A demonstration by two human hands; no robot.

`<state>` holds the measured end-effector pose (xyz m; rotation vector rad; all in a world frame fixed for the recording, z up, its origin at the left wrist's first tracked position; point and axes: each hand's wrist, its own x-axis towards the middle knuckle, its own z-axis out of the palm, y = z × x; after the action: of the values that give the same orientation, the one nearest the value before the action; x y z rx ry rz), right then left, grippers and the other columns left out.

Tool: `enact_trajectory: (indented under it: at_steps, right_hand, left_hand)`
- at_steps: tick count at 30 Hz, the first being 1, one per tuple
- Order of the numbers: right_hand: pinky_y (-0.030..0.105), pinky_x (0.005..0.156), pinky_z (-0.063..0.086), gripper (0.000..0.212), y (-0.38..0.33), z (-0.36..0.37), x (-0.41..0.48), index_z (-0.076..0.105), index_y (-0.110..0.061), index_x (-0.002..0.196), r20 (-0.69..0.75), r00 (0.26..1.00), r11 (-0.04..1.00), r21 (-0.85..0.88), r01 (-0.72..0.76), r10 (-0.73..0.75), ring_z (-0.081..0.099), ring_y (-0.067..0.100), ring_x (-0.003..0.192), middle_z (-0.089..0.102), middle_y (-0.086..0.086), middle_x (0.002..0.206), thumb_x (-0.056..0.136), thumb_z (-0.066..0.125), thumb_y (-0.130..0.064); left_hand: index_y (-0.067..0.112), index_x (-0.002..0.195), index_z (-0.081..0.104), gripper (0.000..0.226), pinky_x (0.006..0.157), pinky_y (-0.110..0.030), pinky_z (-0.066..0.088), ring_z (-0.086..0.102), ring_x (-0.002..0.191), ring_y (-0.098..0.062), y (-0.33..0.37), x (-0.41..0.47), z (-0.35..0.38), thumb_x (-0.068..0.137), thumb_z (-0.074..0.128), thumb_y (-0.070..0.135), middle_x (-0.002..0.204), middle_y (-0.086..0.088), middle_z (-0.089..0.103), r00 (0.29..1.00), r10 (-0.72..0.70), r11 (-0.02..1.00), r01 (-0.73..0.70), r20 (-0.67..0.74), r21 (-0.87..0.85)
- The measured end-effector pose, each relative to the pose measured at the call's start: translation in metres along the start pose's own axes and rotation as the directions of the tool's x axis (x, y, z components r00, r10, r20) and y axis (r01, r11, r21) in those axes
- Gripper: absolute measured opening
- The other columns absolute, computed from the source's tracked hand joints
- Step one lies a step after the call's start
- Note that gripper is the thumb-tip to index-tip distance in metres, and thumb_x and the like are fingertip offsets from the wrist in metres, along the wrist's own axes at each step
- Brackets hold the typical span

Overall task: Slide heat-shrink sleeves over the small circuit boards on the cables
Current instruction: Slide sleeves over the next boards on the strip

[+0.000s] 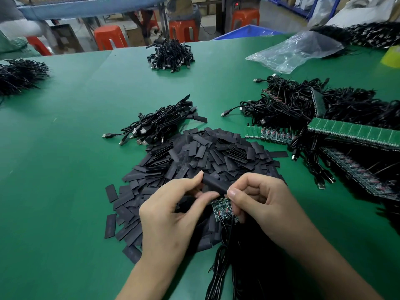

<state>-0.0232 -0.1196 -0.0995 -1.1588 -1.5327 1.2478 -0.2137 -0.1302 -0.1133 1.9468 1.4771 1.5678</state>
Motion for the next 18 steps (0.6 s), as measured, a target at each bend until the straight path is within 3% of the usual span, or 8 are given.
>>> enact_trajectory:
  at_steps: [4, 11, 15, 18]
  right_hand:
    - [0.020, 0.057, 0.048, 0.013, 0.0001, 0.0044, -0.0002, 0.073, -0.026, 0.080, -0.036, 0.999, 1.000, -0.030, 0.007, -0.008, 0.058, 0.004, 0.057, 0.066, -0.004, 0.064, 0.092, 0.068, -0.031]
    - [0.016, 0.060, 0.045, 0.013, 0.0018, 0.0047, -0.0007, 0.076, -0.026, 0.084, -0.062, 0.998, 0.995, -0.097, 0.010, -0.016, 0.058, 0.000, 0.062, 0.068, -0.008, 0.069, 0.095, 0.071, -0.025]
    - [0.028, 0.065, 0.052, 0.014, 0.0034, 0.0047, -0.0008, 0.076, -0.028, 0.085, -0.093, 0.996, 0.994, -0.113, 0.007, -0.017, 0.063, 0.007, 0.067, 0.071, -0.002, 0.073, 0.090, 0.068, -0.038]
    - [0.029, 0.067, 0.053, 0.017, 0.0040, 0.0053, -0.0003, 0.076, -0.028, 0.086, -0.106, 0.994, 0.995, -0.099, 0.010, -0.021, 0.065, 0.011, 0.068, 0.071, 0.000, 0.073, 0.087, 0.067, -0.041]
  left_hand:
    - [0.010, 0.110, 0.076, 0.042, 0.084, -0.008, 0.047, 0.069, 0.084, -0.004, 0.0007, -0.0010, 0.0010, 0.076, 0.090, 0.031, 0.088, 0.008, 0.073, 1.000, 0.005, 1.000, -0.005, 0.012, 0.020]
    - [0.010, 0.105, 0.078, 0.036, 0.083, -0.009, 0.047, 0.068, 0.084, -0.003, -0.0028, 0.0014, -0.0008, 0.077, 0.087, 0.031, 0.089, 0.007, 0.073, 0.999, 0.049, 0.997, -0.050, 0.017, 0.052]
    - [0.011, 0.104, 0.078, 0.039, 0.082, -0.012, 0.050, 0.067, 0.086, -0.002, -0.0049, 0.0022, -0.0019, 0.076, 0.086, 0.037, 0.092, 0.008, 0.073, 0.998, 0.062, 0.993, -0.065, 0.031, 0.097]
    - [0.010, 0.104, 0.078, 0.040, 0.081, -0.017, 0.053, 0.068, 0.087, -0.004, -0.0048, 0.0020, -0.0011, 0.076, 0.085, 0.037, 0.093, 0.008, 0.072, 0.997, 0.066, 0.994, -0.069, 0.034, 0.080]
